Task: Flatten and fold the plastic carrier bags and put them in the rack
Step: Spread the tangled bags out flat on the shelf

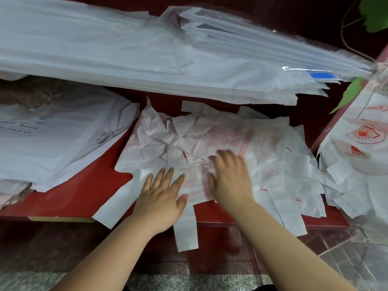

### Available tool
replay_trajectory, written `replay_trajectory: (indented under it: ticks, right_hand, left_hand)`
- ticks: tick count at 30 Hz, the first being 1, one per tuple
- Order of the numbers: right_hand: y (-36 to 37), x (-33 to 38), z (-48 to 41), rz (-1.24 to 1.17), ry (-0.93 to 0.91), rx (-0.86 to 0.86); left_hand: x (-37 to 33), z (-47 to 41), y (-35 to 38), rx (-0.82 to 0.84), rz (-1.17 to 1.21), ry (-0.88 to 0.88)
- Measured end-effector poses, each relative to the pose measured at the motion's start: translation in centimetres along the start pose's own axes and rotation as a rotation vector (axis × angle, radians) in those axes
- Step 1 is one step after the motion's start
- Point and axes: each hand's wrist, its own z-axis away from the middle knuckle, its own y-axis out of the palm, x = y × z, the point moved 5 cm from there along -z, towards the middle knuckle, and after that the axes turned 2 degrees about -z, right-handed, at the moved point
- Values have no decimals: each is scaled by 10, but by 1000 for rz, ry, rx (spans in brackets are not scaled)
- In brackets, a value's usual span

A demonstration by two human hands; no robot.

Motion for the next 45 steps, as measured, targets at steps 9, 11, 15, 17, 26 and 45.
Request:
replay_trajectory:
  ticks: [9,11,15,17,26,45]
  right_hand:
    - [41,13,22,-158,-24,535]
    - [37,-1,25,-131,18,548]
    - [29,-35,28,-109,108,529]
    - [27,-45,28,-121,130,514]
    - [-9,-54,35,-130,31,22]
    - [6,-22,27,105,-266,-94]
  left_hand:
    - [-1,3,-4,38,37,-7]
    - [-1,4,-4,48,38,-7]
    - [0,3,-4,40,35,2]
    - [0,3,-3,37,41,-1]
    - [13,13,-28,-9,213,54]
    - [44,53,-38,-218,105,305]
